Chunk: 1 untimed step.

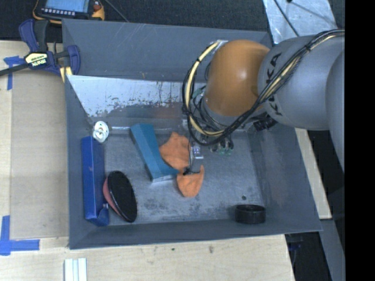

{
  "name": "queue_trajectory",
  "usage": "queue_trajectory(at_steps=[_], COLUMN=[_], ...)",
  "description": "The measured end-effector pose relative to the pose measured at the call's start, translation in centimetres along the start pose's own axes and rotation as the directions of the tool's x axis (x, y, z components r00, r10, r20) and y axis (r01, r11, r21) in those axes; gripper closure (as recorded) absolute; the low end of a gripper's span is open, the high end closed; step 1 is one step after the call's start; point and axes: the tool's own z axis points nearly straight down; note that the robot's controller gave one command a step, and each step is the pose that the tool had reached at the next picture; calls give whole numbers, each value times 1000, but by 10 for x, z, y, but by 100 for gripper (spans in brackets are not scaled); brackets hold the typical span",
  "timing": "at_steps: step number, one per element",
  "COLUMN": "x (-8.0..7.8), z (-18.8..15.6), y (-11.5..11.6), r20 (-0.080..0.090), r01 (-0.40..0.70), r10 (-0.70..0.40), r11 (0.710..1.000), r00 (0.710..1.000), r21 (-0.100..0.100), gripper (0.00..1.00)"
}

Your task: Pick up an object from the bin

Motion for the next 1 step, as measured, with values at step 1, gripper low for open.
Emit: queue_trajectory(at_steps=[1], x=[-2], z=[-5], y=[0], r20=[8], r01=[-1], r10=[1], r11=[1000], r00=[1000], r21=[-1], gripper=[0])
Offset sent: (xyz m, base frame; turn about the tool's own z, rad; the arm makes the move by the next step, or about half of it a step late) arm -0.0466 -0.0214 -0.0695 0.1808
